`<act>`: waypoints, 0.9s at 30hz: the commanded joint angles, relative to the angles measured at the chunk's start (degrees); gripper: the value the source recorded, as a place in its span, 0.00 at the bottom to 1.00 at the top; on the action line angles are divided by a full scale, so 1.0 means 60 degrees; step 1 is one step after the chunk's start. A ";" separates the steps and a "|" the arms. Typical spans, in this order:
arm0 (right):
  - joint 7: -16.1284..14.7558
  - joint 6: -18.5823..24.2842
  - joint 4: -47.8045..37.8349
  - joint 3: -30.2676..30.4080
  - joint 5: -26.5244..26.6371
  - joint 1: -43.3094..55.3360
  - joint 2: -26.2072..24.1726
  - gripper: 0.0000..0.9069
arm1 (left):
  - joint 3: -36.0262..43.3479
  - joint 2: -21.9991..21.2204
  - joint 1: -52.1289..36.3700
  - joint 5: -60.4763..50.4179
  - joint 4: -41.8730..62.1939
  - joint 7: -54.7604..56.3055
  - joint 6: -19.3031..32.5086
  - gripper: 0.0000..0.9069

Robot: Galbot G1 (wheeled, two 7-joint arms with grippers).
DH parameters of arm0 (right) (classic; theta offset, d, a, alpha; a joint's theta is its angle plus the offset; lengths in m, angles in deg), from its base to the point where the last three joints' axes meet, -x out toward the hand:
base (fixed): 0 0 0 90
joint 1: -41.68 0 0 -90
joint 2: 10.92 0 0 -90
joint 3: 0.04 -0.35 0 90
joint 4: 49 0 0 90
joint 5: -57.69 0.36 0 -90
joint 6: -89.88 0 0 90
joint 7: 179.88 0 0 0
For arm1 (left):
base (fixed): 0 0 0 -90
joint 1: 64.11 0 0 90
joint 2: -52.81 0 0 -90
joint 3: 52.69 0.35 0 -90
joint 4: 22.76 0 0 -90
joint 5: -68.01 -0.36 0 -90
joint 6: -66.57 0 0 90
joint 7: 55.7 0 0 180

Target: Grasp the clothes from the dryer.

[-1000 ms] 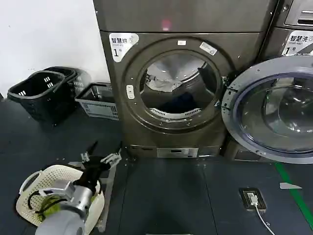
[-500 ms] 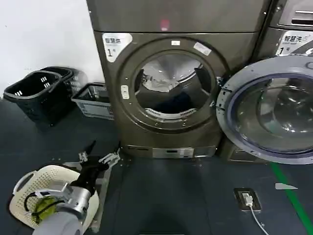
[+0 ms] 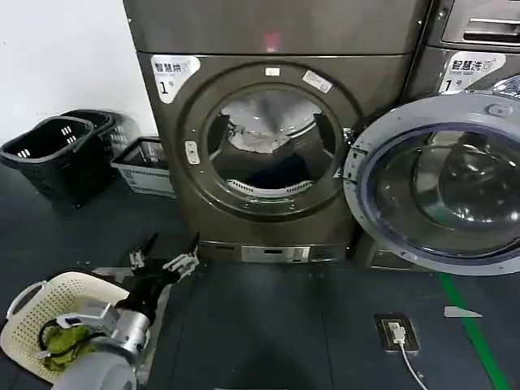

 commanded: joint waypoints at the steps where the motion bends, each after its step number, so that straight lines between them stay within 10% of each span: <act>1: 0.0001 0.0005 0.0009 -0.0019 0.0012 0.0000 0.0021 1.00 | -0.0032 0.0019 0.0022 0.0009 -0.0017 0.0000 -0.0003 1.00; 27: -0.0039 0.0384 -0.0017 0.0063 0.0018 0.0021 -0.0029 1.00 | -0.0229 0.0114 0.0046 0.0157 -0.0047 -0.0017 -0.0047 1.00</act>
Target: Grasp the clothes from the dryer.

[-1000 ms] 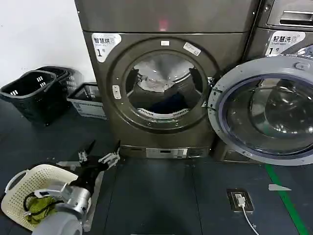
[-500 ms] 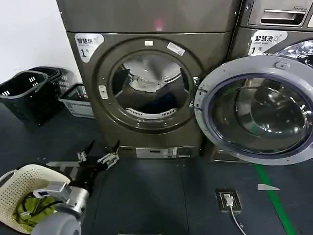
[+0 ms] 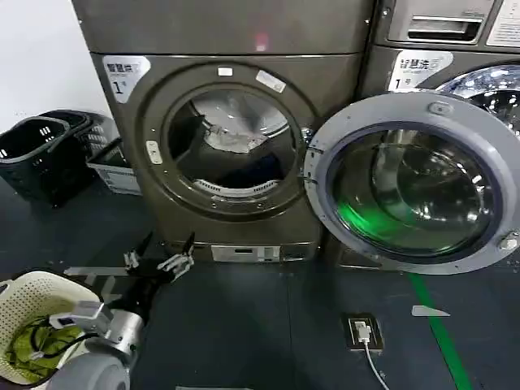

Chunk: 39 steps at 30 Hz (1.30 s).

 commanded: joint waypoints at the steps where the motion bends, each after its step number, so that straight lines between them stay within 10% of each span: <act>1: -0.0022 0.0316 0.0002 0.0003 0.0046 -0.0005 0.0017 1.00 | -0.0003 -0.0011 -0.0001 -0.0003 0.0020 -0.0006 0.0014 1.00; 39: -0.0282 0.0462 0.0147 0.0074 0.0438 -0.0036 0.0037 1.00 | 0.0033 0.0040 -0.0122 0.0009 0.0207 -0.0032 0.0053 1.00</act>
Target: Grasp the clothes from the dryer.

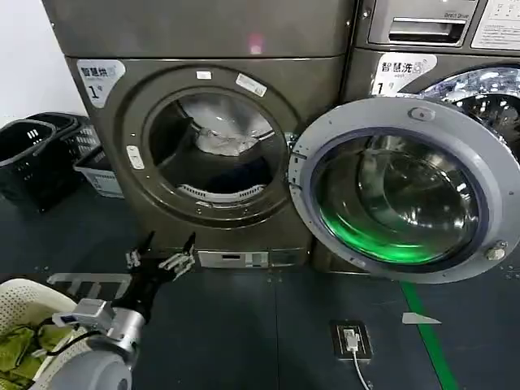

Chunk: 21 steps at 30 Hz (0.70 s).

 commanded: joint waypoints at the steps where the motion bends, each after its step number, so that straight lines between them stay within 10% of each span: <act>1: 0.0023 -0.0042 0.0049 -0.0007 0.0272 0.0005 0.0016 1.00 | 0.0010 -0.0002 -0.0014 -0.0006 0.0033 -0.0002 0.0004 1.00; 21: 0.0010 -0.0007 0.0045 0.0092 0.0249 0.0103 0.0082 1.00 | 0.0005 -0.0062 -0.0021 -0.0031 0.0009 -0.0002 0.0002 1.00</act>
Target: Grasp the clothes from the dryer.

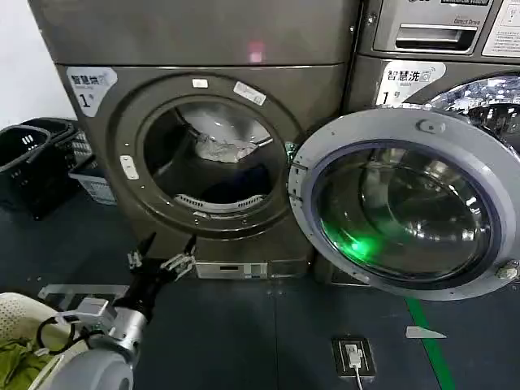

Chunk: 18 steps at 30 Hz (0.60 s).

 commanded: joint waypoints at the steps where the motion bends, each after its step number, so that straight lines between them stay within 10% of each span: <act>1: -0.0012 0.0010 -0.0004 -0.0012 0.0019 0.0000 0.0019 1.00 | 0.0002 0.0000 -0.0003 -0.0003 -0.0018 0.0000 -0.0004 1.00; 18: -0.0033 0.0024 0.0014 -0.0062 0.0027 -0.0051 0.0021 1.00 | 0.0014 0.0024 0.0006 -0.0004 0.0013 -0.0006 0.0016 1.00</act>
